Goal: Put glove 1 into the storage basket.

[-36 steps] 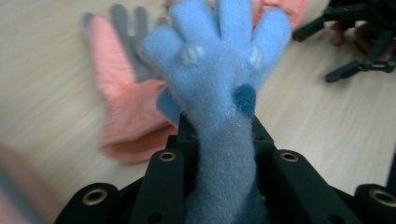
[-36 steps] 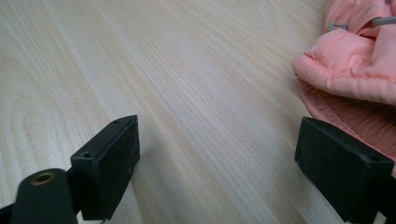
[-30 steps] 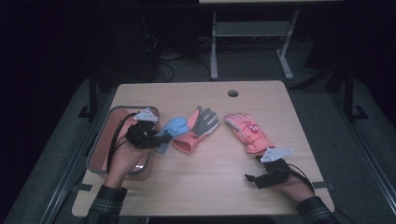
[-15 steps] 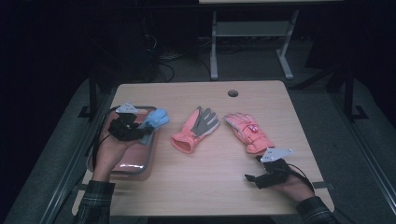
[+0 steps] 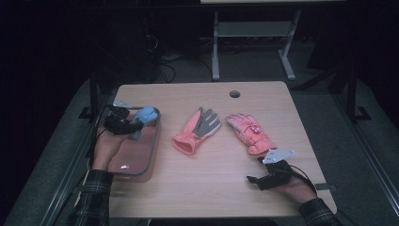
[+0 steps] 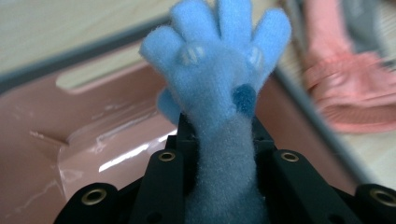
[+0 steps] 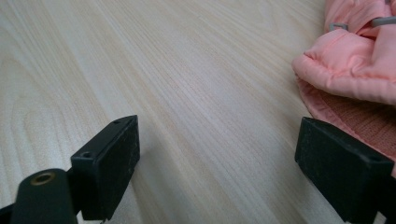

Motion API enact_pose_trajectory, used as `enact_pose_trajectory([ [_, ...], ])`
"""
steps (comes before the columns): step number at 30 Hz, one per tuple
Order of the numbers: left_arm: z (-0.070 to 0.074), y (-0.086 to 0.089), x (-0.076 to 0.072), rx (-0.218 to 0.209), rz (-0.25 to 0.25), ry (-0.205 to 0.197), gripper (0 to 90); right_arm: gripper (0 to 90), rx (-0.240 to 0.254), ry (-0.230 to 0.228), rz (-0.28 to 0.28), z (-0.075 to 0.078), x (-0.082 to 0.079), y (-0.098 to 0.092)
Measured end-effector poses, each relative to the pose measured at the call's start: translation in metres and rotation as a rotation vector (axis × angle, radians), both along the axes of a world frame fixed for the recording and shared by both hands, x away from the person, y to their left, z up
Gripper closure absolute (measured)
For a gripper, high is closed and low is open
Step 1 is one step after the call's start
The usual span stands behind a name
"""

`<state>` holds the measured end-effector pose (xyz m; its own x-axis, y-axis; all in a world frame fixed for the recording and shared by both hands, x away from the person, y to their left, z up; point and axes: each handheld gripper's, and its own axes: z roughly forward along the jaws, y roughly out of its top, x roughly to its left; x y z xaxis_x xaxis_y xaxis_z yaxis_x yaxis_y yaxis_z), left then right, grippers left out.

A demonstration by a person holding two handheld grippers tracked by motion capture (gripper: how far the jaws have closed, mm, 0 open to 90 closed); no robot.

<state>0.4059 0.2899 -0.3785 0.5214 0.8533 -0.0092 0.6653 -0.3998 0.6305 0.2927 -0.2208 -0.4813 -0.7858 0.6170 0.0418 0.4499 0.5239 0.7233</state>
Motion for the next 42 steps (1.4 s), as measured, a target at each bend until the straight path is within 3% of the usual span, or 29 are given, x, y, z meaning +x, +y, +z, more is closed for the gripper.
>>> enact_pose_trajectory([
  [8, -0.032, 0.002, 0.013, 0.03, 0.021, 0.092, 71.7, 13.5, 0.0, -0.001, 0.0, 0.0, 0.0, 0.0],
  [14, -0.043, -0.002, 0.019, 0.038, 0.002, 0.136, 66.0, 13.5, 0.0, -0.001, 0.001, 0.0, 0.0, 0.0],
  [16, -0.045, -0.002, 0.019, 0.037, 0.005, 0.138, 58.9, 13.5, 0.0, -0.001, 0.001, 0.0, 0.0, 0.0],
  [18, -0.049, -0.001, 0.022, 0.019, 0.005, 0.18, 49.1, 13.5, 0.0, -0.001, 0.001, 0.0, 0.0, 0.0],
  [21, -0.05, 0.001, 0.022, 0.011, 0.004, 0.194, 35.6, 13.5, 0.0, -0.001, 0.001, 0.0, 0.0, 0.0],
  [23, -0.048, 0.002, 0.021, 0.005, 0.009, 0.183, 26.4, 13.5, 0.0, -0.001, 0.001, 0.0, 0.0, 0.0],
  [27, -0.042, 0.004, 0.017, -0.026, 0.013, 0.154, 18.8, 13.5, 0.0, -0.001, 0.001, 0.0, 0.0, 0.0],
  [33, -0.027, 0.004, 0.009, -0.054, 0.015, 0.102, 16.3, 13.5, 0.0, 0.0, 0.0, 0.0, 0.0, 0.0],
  [37, -0.013, -0.001, 0.001, -0.066, -0.014, 0.073, 16.2, 13.5, 0.0, -0.001, 0.001, 0.0, 0.0, 0.0],
  [42, 0.003, -0.013, -0.01, -0.133, -0.063, 0.042, 16.2, 13.5, 0.0, -0.001, 0.001, 0.0, 0.0, 0.0],
])
